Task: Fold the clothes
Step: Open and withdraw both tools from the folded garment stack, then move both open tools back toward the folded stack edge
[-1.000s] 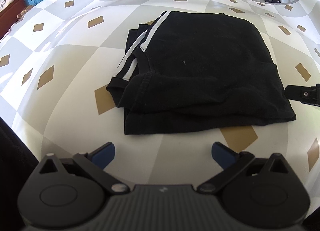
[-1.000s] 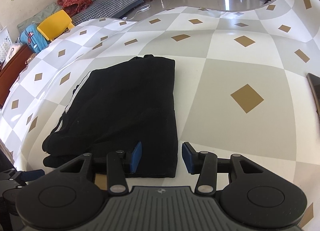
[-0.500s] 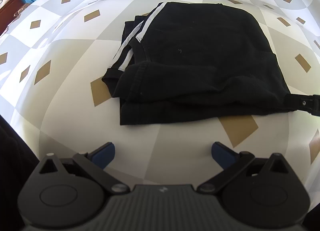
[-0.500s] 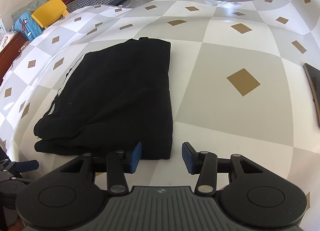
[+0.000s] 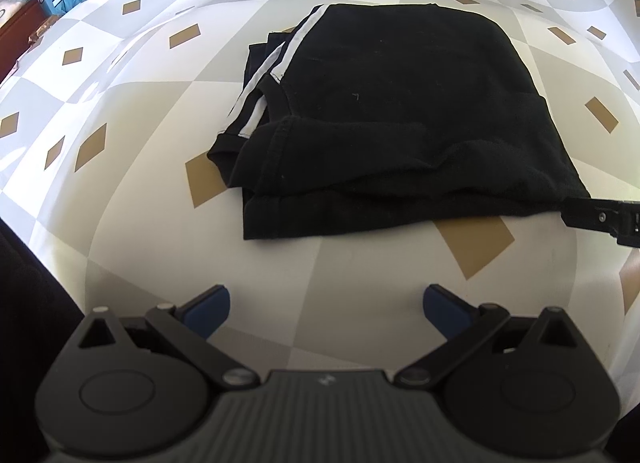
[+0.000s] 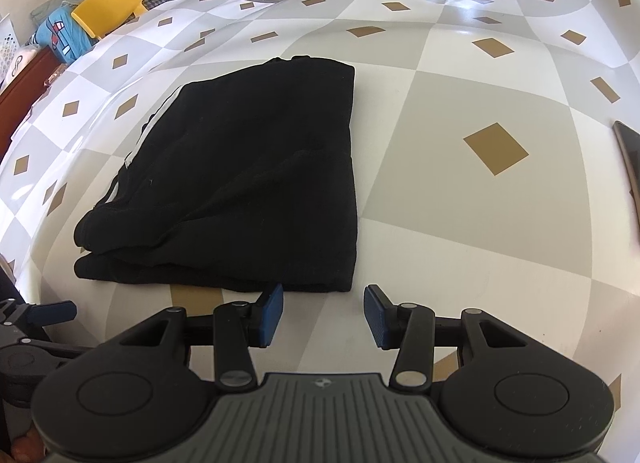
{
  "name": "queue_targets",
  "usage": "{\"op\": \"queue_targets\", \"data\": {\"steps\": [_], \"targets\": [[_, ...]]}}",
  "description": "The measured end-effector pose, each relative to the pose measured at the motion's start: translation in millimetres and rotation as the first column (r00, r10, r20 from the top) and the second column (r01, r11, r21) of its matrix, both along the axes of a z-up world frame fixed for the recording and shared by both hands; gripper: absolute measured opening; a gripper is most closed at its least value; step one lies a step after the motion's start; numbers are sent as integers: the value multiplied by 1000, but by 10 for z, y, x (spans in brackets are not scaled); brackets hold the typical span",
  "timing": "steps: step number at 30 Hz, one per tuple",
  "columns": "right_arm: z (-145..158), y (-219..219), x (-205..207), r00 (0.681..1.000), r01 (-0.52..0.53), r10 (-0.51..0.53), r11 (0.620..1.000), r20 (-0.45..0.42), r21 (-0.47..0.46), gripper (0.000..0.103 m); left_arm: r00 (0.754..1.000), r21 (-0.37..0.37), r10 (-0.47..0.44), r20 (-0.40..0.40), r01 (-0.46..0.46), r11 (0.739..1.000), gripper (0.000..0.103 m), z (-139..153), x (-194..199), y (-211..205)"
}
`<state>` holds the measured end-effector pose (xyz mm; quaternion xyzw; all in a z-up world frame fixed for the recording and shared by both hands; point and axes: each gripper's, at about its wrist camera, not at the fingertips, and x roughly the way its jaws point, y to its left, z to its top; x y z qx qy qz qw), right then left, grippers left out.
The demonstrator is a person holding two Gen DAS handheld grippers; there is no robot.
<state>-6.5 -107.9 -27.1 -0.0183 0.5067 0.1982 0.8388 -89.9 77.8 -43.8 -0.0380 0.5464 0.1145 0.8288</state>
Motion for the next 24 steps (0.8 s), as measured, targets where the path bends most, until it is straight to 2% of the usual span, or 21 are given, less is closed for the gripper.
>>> {"op": "queue_targets", "data": {"steps": [24], "targets": [[35,9,-153,1000,-26,26,1000,-6,-1,44,1000,20,-9,11,9,1000,103,60,-104,-41]]}}
